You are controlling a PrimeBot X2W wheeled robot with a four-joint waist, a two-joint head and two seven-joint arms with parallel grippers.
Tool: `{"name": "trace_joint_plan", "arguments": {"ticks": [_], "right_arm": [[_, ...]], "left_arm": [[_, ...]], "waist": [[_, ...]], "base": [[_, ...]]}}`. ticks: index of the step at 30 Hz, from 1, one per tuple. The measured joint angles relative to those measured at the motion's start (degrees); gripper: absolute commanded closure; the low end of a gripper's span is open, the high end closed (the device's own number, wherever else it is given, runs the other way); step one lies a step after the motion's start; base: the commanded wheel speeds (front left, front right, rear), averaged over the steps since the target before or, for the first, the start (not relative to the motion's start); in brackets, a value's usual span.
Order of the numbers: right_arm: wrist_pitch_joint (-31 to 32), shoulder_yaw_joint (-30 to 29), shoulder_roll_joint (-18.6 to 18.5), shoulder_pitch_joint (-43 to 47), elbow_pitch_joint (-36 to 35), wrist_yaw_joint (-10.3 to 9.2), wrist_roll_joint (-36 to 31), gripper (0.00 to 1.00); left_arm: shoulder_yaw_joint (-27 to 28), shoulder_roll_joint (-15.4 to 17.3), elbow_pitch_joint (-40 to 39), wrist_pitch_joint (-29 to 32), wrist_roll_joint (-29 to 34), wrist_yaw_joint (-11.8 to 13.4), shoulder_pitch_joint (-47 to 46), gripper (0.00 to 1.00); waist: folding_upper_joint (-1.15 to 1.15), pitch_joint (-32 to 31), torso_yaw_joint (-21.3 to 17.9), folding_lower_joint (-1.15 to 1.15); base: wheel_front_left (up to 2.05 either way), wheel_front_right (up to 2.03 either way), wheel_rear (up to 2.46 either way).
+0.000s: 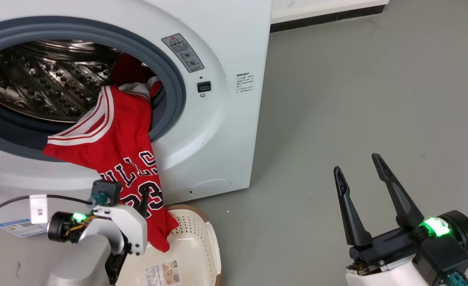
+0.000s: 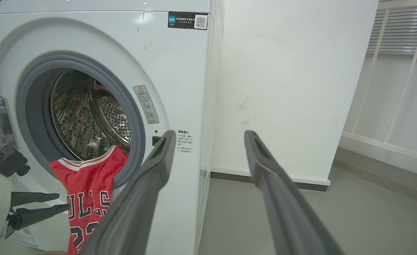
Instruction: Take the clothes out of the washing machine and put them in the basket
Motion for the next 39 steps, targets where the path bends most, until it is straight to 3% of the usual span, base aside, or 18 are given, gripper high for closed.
{"name": "trace_joint_plan", "arguments": {"ticks": [6, 14, 30, 39], "right_arm": [[0.00, 0.09, 0.00, 0.14, -0.10, 0.00, 0.01, 0.00], [0.00, 0.78, 0.00, -0.82, -0.45, 0.00, 0.46, 0.00], [0.00, 1.31, -0.01, -6.10, -1.77, 0.00, 2.04, 0.00], [0.00, 1.66, -0.01, -7.38, -2.14, 0.00, 2.66, 0.00]], "left_arm": [[3.65, 2.98, -8.60, -0.08, 3.09, 3.09, 2.79, 0.00], [5.89, 5.06, -9.50, 1.31, 1.60, 4.76, 1.77, 0.00], [10.05, 5.22, -1.46, 0.75, -0.29, 7.39, -6.04, 0.00], [11.29, 5.43, 3.28, 0.16, 0.58, 7.04, -10.70, 0.00]], "waist": [[0.00, -0.58, -0.05, 0.00], [0.00, 1.58, -1.01, 0.00], [0.00, 11.33, -4.66, 0.01], [0.00, 15.36, -6.25, 0.02]], "base": [[0.00, 0.00, 0.00], [0.00, 0.00, 0.00], [0.00, 0.00, 0.00], [0.00, 0.00, 0.00]]}}
